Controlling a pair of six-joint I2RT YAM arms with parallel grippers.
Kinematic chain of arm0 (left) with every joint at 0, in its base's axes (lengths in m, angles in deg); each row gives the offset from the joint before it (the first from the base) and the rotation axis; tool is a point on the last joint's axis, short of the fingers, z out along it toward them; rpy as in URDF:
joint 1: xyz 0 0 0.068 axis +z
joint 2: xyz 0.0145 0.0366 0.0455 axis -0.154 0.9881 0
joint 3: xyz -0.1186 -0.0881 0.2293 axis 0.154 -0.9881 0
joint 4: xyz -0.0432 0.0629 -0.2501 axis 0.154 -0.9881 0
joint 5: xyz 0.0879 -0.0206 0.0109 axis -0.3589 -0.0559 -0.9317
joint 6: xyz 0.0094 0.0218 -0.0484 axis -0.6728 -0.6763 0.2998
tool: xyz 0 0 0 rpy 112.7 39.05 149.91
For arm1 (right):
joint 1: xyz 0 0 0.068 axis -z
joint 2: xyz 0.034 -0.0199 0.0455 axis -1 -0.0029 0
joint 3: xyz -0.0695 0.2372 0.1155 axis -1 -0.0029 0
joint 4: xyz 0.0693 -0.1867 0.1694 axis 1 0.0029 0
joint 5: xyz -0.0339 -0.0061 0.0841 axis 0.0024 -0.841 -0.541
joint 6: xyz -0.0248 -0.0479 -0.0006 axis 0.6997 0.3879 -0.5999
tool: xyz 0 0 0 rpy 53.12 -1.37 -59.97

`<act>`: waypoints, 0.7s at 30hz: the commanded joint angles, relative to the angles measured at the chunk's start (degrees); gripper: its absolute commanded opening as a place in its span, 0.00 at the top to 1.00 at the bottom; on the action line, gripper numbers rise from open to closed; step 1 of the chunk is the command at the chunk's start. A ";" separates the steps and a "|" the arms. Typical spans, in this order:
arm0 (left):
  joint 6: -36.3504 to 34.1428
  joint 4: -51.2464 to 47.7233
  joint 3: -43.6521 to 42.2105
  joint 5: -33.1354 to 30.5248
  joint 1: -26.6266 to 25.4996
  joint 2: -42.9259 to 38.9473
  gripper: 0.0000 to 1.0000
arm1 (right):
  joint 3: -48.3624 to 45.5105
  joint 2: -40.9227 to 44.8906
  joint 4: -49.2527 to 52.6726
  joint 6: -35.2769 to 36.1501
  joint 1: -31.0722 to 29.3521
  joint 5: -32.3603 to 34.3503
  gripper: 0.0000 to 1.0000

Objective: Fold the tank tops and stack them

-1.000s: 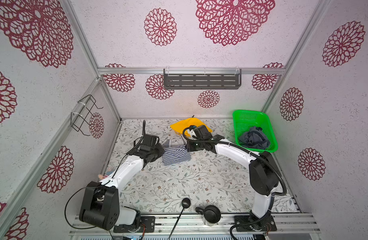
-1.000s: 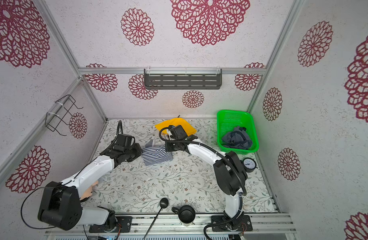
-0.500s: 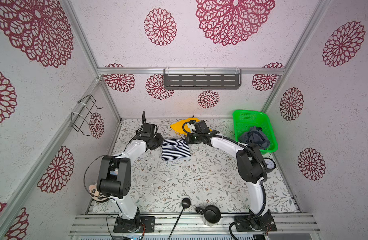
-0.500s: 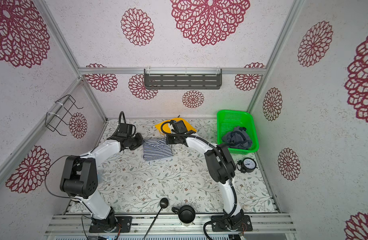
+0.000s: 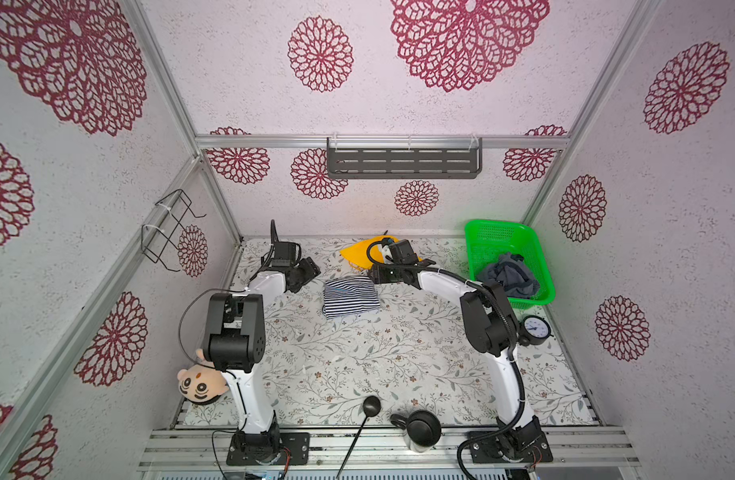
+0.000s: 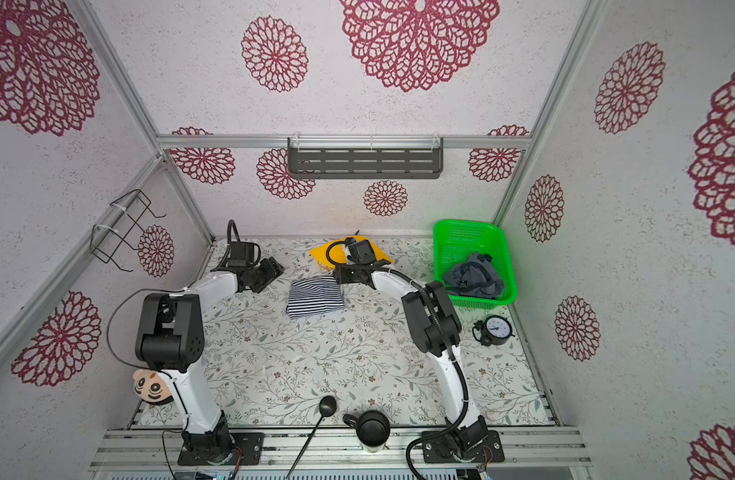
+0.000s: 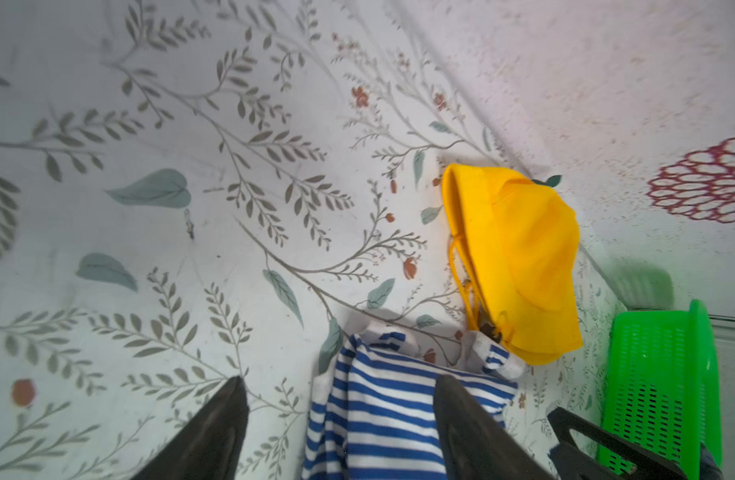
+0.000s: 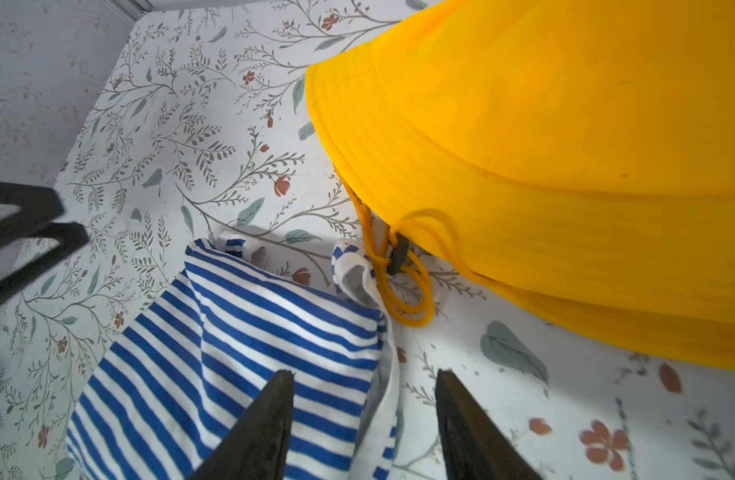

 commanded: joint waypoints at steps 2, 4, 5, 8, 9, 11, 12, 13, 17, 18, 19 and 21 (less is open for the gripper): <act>-0.10 0.21 -3.25 -2.36 -3.55 -9.28 0.34 | -4.59 9.07 -1.35 1.67 -0.06 1.24 0.48; 2.76 1.29 -5.54 -2.84 -6.40 -10.40 0.40 | -6.90 10.45 -2.57 0.90 -0.90 0.19 0.57; 4.32 2.15 -6.85 -3.14 -8.39 -10.77 0.42 | -7.39 10.88 -2.35 0.79 -1.72 -0.03 0.64; 8.85 4.77 -11.88 -5.72 -13.53 -12.20 0.45 | -10.51 12.35 -3.78 -1.34 -3.31 -2.43 0.69; 11.43 7.22 -14.24 -6.45 -14.53 -12.57 0.46 | -12.64 12.79 -6.05 -3.51 -3.52 -4.42 0.70; 15.90 12.62 -18.50 -7.16 -15.71 -12.05 0.48 | -15.59 12.58 -10.60 -7.11 -3.83 -7.56 0.73; 17.29 14.44 -19.52 -7.23 -16.06 -10.80 0.48 | -16.04 11.65 -11.64 -8.27 -4.13 -8.22 0.74; 17.88 15.21 -19.76 -6.97 -16.07 -9.26 0.48 | -15.97 10.53 -12.04 -8.83 -4.39 -8.38 0.75; 18.83 17.21 -21.17 -9.33 -15.70 -3.98 0.47 | -16.42 6.32 -14.29 -10.77 -4.69 -8.13 0.79; 19.14 17.60 -21.80 -9.80 -15.37 -2.95 0.47 | -16.40 5.51 -13.94 -10.60 -4.47 -7.11 0.81; 19.37 18.14 -22.46 -9.66 -14.94 -2.16 0.47 | -16.48 4.98 -13.76 -10.47 -4.20 -6.36 0.81; 20.64 19.89 -24.13 -8.96 -14.16 -1.03 0.48 | -16.72 4.05 -13.66 -10.54 -3.34 -5.50 0.82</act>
